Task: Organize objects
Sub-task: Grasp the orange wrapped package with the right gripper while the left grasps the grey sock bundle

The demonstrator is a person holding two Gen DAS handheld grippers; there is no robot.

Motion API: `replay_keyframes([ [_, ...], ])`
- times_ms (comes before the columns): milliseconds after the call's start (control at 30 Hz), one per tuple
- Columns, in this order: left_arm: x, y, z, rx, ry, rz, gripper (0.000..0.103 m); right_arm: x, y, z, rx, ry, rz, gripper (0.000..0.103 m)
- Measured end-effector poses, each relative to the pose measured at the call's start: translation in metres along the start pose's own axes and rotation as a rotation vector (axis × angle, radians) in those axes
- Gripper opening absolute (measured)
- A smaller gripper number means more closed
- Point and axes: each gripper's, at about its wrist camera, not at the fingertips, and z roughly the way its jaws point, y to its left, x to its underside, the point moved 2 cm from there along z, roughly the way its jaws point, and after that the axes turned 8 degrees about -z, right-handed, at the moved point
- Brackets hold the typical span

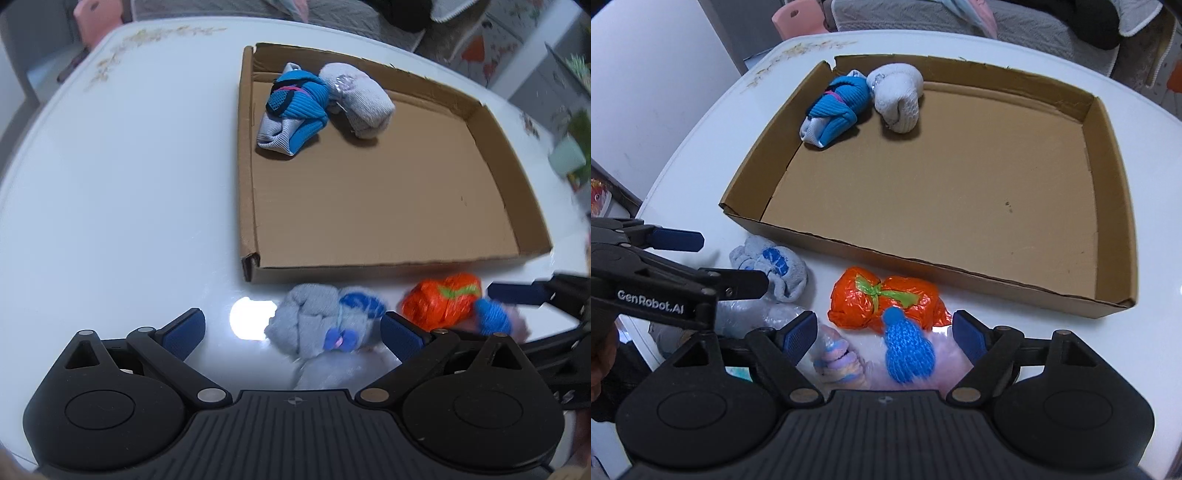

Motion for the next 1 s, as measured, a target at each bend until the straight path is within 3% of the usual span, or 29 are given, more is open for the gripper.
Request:
replay_keyframes([
  [133, -0.001, -0.004, 0.005, -0.003, -0.009, 0.002, 0.102, -0.003, 0.002, 0.008, 0.004, 0.004, 0.008, 0.077],
  [233, -0.001, -0.003, 0.009, 0.007, -0.008, -0.012, 0.102, -0.004, 0.003, 0.014, 0.006, 0.013, 0.013, 0.068],
  [433, -0.002, -0.001, 0.012, 0.014, -0.007, -0.023, 0.103, -0.002, 0.003, 0.012, 0.004, -0.006, 0.019, 0.061],
  [767, 0.0, -0.009, 0.017, 0.035, -0.003, -0.013, 0.102, 0.003, -0.011, -0.018, 0.006, -0.071, 0.054, 0.059],
  [1000, 0.002, -0.012, 0.02, 0.003, -0.022, 0.028, 0.098, 0.001, -0.022, -0.028, 0.0, -0.099, 0.079, 0.059],
])
